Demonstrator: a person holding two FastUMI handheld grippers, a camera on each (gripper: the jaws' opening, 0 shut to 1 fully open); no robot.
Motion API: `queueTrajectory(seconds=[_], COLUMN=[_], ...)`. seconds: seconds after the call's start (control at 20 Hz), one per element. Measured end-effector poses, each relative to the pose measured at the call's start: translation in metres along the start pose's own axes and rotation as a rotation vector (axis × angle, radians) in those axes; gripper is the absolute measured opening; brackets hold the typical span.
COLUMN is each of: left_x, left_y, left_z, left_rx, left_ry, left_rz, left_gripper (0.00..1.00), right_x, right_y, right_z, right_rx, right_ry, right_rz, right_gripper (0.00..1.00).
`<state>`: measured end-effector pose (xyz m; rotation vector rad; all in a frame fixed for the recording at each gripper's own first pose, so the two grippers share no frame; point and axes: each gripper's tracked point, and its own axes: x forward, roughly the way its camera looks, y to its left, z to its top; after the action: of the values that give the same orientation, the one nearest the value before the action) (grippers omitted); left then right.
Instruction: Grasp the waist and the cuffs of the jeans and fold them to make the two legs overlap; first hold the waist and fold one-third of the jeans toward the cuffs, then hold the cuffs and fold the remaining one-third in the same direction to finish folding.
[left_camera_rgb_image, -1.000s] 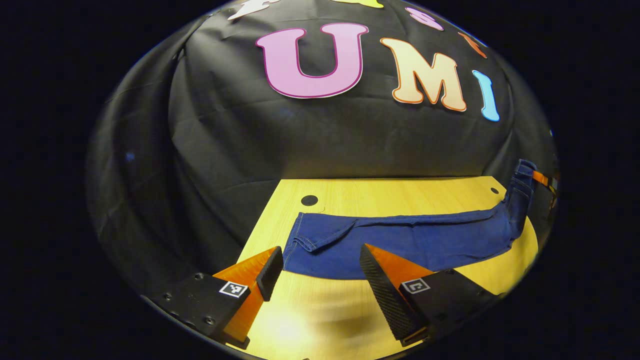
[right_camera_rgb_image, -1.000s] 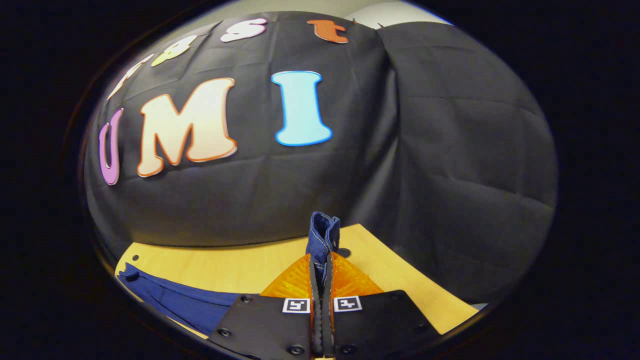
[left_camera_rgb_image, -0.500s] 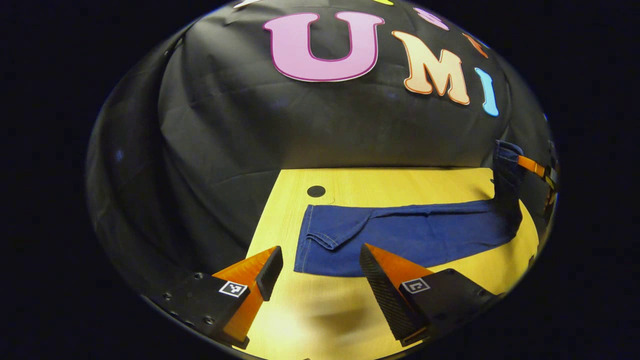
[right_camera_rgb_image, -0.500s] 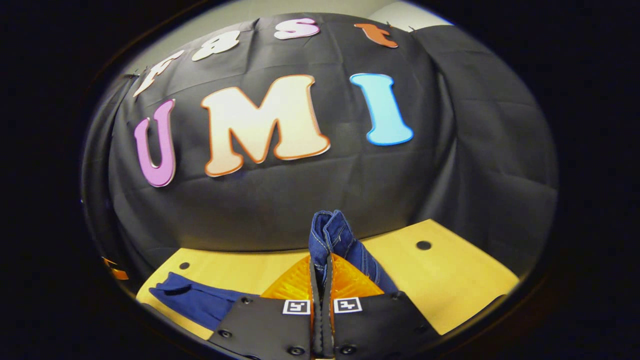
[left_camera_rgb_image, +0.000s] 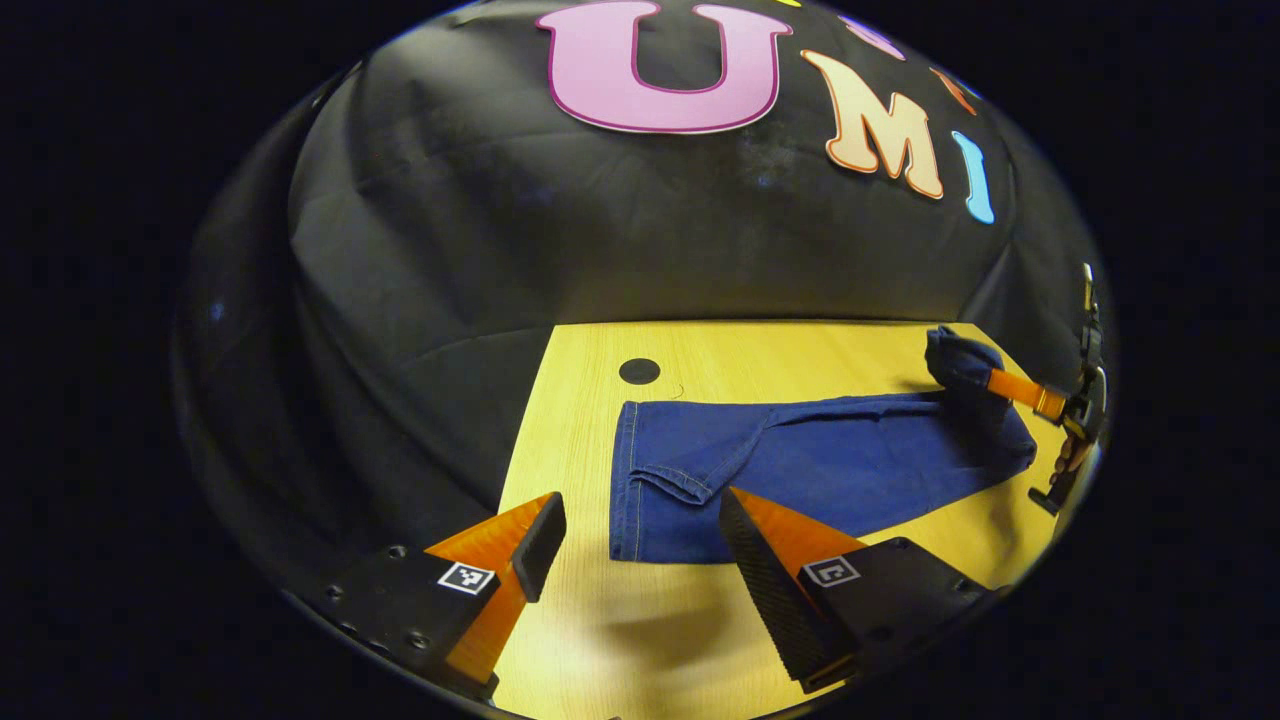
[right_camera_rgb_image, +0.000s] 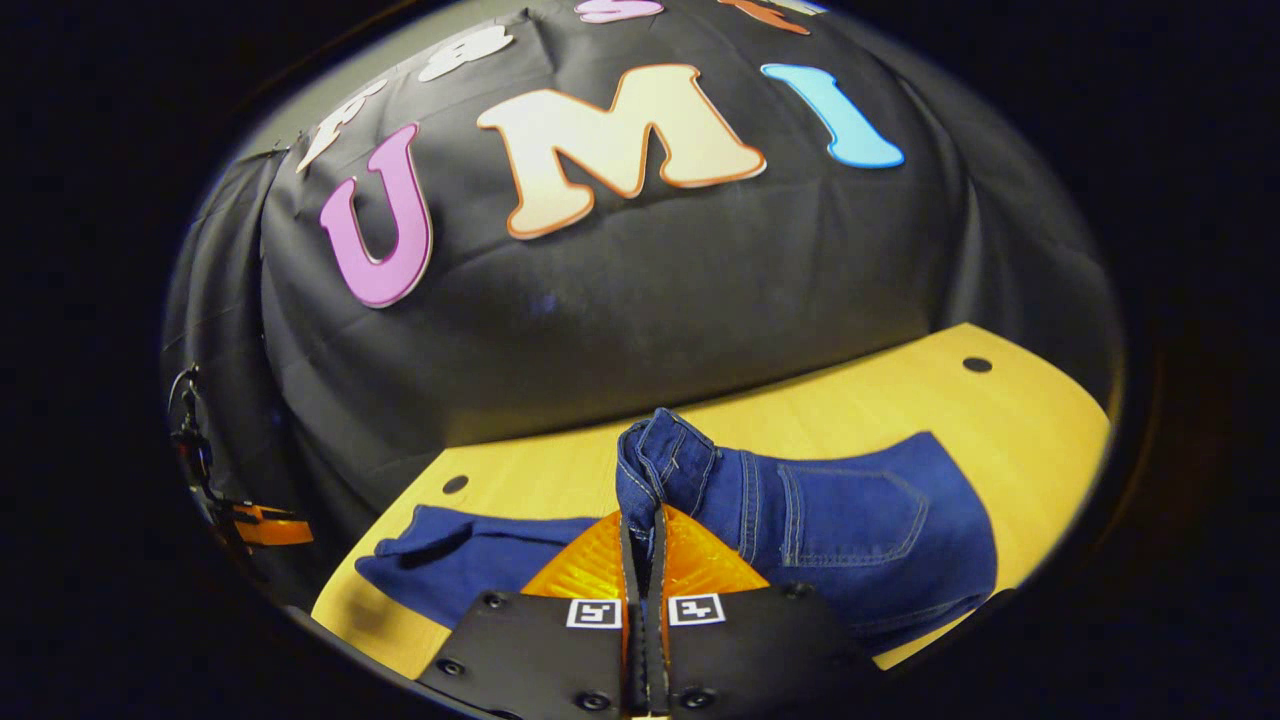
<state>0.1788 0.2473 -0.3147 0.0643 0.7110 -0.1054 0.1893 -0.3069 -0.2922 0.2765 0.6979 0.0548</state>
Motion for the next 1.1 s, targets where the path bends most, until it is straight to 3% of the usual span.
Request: queueTrajectory(seconds=[0.1, 0.2, 0.4, 0.5, 0.55, 0.85, 0.95, 1.05, 1.1], left_x=[0.015, 0.036, 0.066, 0.077, 0.080, 0.089, 0.091, 0.095, 0.091], left_y=[-0.001, -0.002, 0.001, 0.008, 0.013, 0.024, 0.037, 0.037, 0.034], left_z=[-0.006, -0.014, -0.033, -0.045, -0.050, -0.066, -0.069, -0.068, -0.068], left_rx=[0.006, 0.005, -0.031, -0.069, -0.092, -0.151, -0.127, -0.095, -0.087], left_ry=[0.020, 0.044, 0.079, 0.100, 0.106, 0.133, 0.138, 0.121, 0.123], left_rz=[-0.025, -0.051, -0.072, -0.070, -0.064, -0.066, -0.014, 0.008, 0.001], left_gripper=[0.95, 0.96, 0.95, 0.96, 0.96, 0.96, 0.93, 0.57, 0.53], right_x=[0.007, 0.010, -0.004, -0.018, -0.024, -0.040, -0.042, -0.049, -0.050], right_y=[0.005, 0.011, -0.002, -0.007, -0.010, -0.023, -0.027, -0.032, -0.034], right_z=[-0.002, -0.005, 0.004, 0.007, 0.011, 0.026, 0.025, 0.022, 0.023], right_rx=[-0.006, 0.018, -0.043, -0.077, -0.090, -0.125, -0.140, -0.152, -0.157], right_ry=[0.058, 0.120, 0.095, 0.092, 0.087, 0.078, 0.081, 0.088, 0.088], right_rz=[-0.002, 0.014, -0.014, -0.034, -0.040, -0.058, -0.064, -0.068, -0.068], right_gripper=[0.03, 0.12, 0.72, 0.74, 0.83, 0.83, 0.83, 0.83, 0.83])
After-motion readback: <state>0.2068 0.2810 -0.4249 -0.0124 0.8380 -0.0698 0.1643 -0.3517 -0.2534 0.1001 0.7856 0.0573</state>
